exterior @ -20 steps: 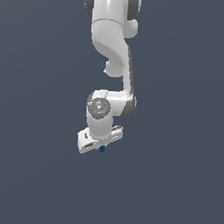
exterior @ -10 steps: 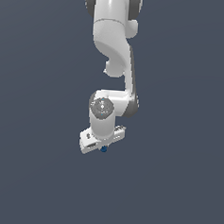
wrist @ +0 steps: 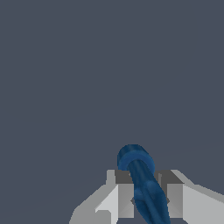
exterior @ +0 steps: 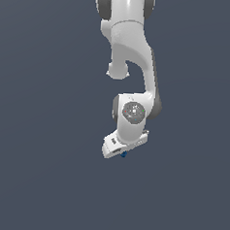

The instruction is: Pick up the object and move it to a goal position.

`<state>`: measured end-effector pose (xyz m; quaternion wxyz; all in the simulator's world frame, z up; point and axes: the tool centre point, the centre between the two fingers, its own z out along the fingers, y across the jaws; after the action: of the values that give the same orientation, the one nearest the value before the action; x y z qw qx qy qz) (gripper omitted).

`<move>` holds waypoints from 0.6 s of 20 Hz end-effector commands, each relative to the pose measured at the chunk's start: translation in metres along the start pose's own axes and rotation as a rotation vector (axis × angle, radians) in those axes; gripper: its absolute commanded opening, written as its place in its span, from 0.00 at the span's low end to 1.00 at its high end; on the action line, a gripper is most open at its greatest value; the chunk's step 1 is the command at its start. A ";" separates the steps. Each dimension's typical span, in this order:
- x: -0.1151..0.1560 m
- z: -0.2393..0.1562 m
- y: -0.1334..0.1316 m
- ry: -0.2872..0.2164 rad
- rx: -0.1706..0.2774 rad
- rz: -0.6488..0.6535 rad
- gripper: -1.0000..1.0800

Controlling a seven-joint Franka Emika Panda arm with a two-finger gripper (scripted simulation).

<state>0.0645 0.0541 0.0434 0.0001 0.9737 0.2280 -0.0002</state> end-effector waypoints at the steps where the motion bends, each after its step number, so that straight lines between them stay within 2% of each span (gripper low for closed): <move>1: 0.013 0.000 -0.029 0.000 0.000 -0.001 0.00; 7: 0.045 -0.001 -0.090 0.000 0.000 -0.001 0.00; 12: 0.062 -0.002 -0.121 0.000 0.000 -0.001 0.00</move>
<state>0.0652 0.1816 0.0448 -0.0004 0.9732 0.2298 -0.0001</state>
